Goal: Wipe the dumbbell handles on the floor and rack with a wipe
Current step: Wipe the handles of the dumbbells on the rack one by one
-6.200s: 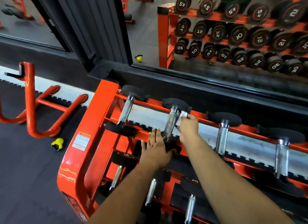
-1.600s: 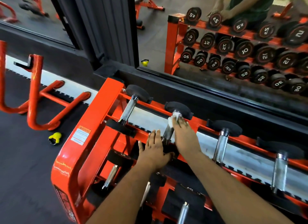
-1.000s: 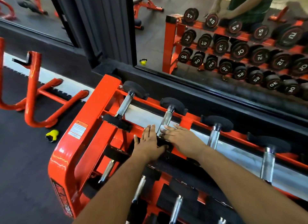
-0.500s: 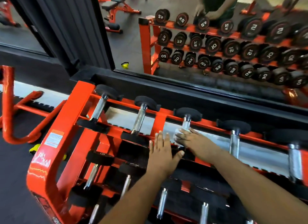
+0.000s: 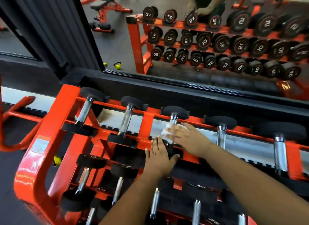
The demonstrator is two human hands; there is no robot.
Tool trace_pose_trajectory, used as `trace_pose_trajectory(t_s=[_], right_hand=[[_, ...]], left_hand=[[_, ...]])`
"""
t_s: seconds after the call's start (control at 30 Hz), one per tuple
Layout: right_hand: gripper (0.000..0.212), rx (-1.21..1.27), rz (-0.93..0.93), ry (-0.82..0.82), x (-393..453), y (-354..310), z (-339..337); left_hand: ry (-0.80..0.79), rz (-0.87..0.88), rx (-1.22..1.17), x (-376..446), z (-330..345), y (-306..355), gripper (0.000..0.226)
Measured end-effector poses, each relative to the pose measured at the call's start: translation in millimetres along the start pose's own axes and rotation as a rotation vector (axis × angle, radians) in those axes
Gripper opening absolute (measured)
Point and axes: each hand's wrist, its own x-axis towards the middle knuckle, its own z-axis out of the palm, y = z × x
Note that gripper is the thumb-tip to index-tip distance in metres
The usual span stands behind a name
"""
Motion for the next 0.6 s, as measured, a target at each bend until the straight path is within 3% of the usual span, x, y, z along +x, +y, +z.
trace_pose_trajectory(t_s=[0.1,0.23,0.3,0.43,0.6], right_hand=[[0.072,0.032,0.222,0.007,10.6,-6.3,-8.1],[0.065,0.056,0.009,-0.054,-12.3,-22.3,5.6],[0.067,0.034,-0.011,-0.044,-11.1,-15.2,4.2],[0.081,0.092,0.256,-0.047,6.9,-10.9,-2.5],[0.065,0.197,0.013,-0.048,-20.2,-22.7,4.0]], left_hand=[[-0.018,-0.018,0.037,-1.6,-2.9,0.8,0.106],[-0.028,-0.03,0.036,1.3,-2.7,2.8,0.105],[-0.034,-0.031,0.04,1.9,-3.1,3.5,0.105],[-0.04,-0.041,0.033,0.4,-4.3,2.8,0.106],[-0.036,-0.036,0.043,1.6,-2.4,3.1,0.105]])
